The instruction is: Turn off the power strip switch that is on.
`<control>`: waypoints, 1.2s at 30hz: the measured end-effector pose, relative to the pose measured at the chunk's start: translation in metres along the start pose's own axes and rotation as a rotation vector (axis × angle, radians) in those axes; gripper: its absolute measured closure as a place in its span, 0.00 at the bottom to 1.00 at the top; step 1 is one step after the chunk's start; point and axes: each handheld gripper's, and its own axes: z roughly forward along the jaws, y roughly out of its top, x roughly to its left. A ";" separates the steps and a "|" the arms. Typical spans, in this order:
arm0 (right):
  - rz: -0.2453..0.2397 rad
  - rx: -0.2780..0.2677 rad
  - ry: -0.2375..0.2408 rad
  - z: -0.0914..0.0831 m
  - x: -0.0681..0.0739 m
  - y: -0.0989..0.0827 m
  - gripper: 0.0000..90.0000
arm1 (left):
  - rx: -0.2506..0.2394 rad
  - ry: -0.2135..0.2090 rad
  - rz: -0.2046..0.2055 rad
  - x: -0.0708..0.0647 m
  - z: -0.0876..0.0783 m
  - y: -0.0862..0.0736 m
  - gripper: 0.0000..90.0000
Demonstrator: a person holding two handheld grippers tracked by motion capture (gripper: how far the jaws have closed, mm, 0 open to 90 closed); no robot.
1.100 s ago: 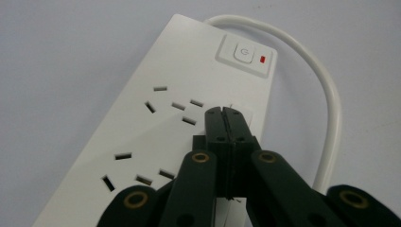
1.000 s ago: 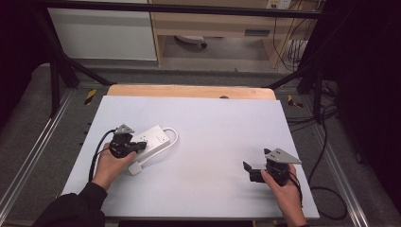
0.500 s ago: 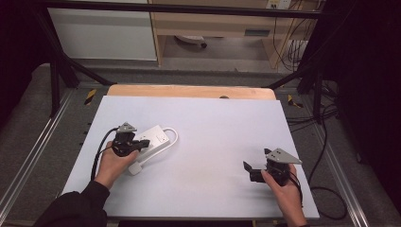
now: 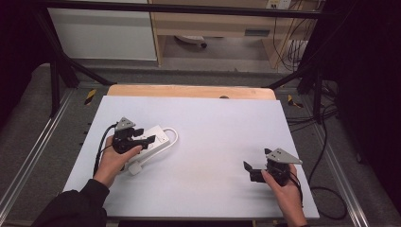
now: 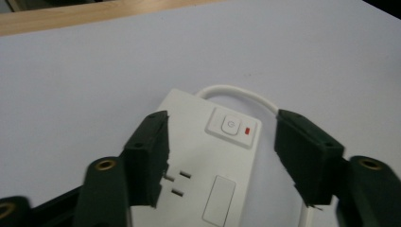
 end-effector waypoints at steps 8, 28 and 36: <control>-0.001 -0.002 0.000 0.000 0.000 0.000 0.05 | -0.052 0.007 -0.065 0.001 -0.001 0.003 0.14; -0.001 -0.003 0.005 0.000 -0.001 0.000 0.03 | 0.007 -0.018 -0.062 0.008 -0.040 0.033 0.11; 0.003 -0.002 0.010 0.000 -0.001 0.000 0.03 | 0.017 0.002 -0.053 0.012 -0.062 0.032 0.10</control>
